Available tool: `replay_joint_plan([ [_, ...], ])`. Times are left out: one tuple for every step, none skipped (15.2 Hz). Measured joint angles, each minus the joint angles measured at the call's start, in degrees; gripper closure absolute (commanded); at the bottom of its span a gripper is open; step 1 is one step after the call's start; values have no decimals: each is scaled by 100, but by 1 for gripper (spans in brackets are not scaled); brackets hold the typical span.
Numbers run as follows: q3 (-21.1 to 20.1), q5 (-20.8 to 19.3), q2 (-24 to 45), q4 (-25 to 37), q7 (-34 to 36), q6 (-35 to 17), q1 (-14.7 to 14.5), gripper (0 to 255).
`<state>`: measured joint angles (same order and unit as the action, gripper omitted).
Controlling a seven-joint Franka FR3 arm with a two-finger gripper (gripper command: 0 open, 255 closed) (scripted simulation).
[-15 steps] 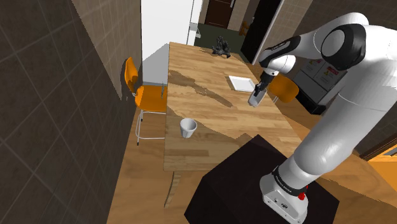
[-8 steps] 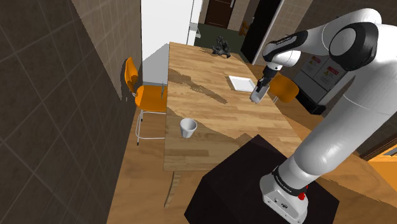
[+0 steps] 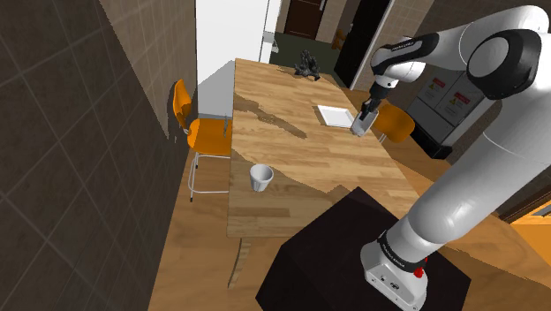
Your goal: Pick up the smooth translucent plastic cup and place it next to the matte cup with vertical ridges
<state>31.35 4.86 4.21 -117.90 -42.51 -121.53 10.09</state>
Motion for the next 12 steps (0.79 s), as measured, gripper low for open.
replay_joint_plan([
  [4, -44, -65, 39, 29, 92, -5, 255],
  [5, -56, -81, 95, 41, 161, -6, 255],
  [6, -75, -106, 140, 53, 228, -8, 255],
  [4, -93, -132, 190, 71, 299, -12, 255],
  [2, -108, -155, 207, 87, 336, -17, 255],
  [-30, -144, -212, 181, 177, 355, -58, 255],
  [-86, -206, -316, 86, 323, 343, -126, 255],
  [-148, -232, -361, 26, 463, 317, -192, 255],
  [-217, -265, -417, -27, 615, 309, -263, 255],
  [-279, -289, -464, -95, 751, 279, -326, 255],
  [-345, -334, -545, -166, 901, 274, -390, 255],
  [-411, -343, -565, -189, 1037, 265, -452, 255],
])
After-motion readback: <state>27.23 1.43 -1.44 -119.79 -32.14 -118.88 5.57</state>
